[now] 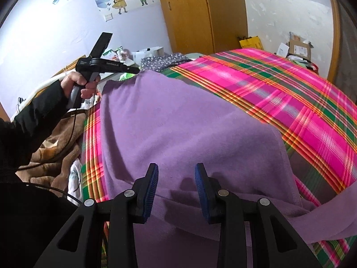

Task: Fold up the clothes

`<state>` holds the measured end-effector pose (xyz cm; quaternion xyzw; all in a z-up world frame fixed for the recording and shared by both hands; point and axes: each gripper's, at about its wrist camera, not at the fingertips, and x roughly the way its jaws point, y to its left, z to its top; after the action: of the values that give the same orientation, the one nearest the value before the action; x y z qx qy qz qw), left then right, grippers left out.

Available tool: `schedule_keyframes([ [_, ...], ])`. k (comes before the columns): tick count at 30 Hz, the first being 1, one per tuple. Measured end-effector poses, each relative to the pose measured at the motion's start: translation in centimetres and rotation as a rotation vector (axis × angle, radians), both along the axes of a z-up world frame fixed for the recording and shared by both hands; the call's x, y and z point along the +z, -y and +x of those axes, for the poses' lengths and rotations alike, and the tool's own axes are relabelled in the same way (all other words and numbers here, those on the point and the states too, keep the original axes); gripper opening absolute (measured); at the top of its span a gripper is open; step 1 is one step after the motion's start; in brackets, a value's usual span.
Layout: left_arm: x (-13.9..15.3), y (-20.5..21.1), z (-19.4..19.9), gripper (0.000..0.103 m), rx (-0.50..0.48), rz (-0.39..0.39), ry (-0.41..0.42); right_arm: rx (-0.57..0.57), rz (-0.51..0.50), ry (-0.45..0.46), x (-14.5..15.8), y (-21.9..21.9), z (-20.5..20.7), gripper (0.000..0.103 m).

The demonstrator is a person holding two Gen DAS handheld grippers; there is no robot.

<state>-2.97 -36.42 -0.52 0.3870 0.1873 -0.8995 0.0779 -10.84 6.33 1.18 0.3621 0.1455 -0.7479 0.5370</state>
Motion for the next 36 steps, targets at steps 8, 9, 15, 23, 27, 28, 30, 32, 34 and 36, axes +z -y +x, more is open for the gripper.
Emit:
schedule_keyframes([
  [8, 0.4, -2.0, 6.1, 0.008, 0.048, -0.004, -0.048, 0.042, -0.012, -0.003, 0.0, 2.0, 0.8, 0.035],
  [9, 0.1, -2.6, 6.4, 0.008, 0.025, 0.001, -0.051, 0.046, -0.009, -0.002, -0.1, 2.2, 0.8, 0.035],
  [15, -4.1, -2.3, 7.2, 0.004, 0.053, 0.057, 0.013, 0.046, 0.046, 0.004, -1.1, 3.3, 0.7, 0.035],
  [23, -2.5, -4.2, 8.3, 0.004, 0.075, 0.027, -0.009, 0.054, 0.094, 0.011, -1.7, 1.4, 1.6, 0.035],
  [27, -0.9, -8.9, 5.6, 0.004, -0.045, 0.052, -0.050, 0.002, 0.047, -0.032, -0.1, 0.3, 1.2, 0.035],
  [28, -0.7, -10.3, 4.7, 0.004, -0.087, 0.062, -0.056, -0.020, 0.037, -0.043, 0.3, -0.1, 1.0, 0.035],
  [30, -0.5, -12.9, 3.2, 0.004, -0.164, 0.079, -0.066, -0.097, 0.010, -0.057, 1.1, -1.5, 0.2, 0.035],
  [32, -0.4, -15.3, 1.8, 0.005, -0.231, 0.090, -0.070, -0.214, -0.015, -0.065, 1.9, -3.9, -1.0, 0.035],
  [34, -0.5, -17.3, 0.6, 0.005, -0.286, 0.102, -0.063, -0.325, -0.031, -0.058, 2.2, -6.3, -2.3, 0.035],
  [36, -0.8, -19.1, -0.3, 0.005, -0.329, 0.098, -0.048, -0.449, -0.048, -0.036, 2.5, -9.2, -3.7, 0.035],
])
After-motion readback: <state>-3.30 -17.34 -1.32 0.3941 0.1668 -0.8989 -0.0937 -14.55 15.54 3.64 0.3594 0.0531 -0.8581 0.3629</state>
